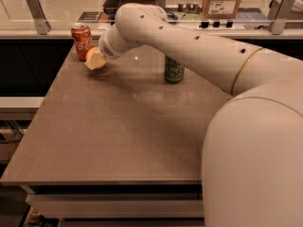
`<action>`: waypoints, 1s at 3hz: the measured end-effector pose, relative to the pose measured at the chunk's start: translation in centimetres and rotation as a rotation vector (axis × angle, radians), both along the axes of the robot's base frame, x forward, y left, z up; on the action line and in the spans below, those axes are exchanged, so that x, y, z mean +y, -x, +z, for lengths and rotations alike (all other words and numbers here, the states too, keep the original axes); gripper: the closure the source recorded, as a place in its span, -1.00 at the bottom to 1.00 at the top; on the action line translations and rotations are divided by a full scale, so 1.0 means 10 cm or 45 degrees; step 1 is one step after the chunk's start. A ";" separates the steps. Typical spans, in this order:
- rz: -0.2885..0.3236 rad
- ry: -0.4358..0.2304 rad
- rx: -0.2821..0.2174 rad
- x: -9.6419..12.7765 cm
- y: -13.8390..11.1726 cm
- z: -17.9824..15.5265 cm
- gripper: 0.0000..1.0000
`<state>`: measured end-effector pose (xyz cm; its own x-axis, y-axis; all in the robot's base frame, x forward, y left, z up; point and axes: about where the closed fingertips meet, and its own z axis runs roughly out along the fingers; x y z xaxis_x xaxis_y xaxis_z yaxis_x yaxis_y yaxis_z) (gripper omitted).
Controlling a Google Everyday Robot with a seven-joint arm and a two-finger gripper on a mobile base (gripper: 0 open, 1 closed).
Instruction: Move orange near coke can
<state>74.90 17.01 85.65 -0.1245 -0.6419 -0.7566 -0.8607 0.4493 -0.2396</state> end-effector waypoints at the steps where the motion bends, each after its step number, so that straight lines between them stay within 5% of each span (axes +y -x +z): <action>1: 0.002 -0.015 0.011 0.07 -0.02 -0.09 1.00; 2: -0.019 -0.056 0.019 -0.03 -0.07 -0.12 1.00; 3: -0.015 -0.053 0.021 -0.01 -0.06 -0.13 0.67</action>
Offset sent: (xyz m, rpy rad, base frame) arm 0.0151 -0.0237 -0.0111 0.0858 0.0168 -0.0462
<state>75.52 16.92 84.30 -0.1449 -0.6081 -0.7806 -0.8589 0.4689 -0.2059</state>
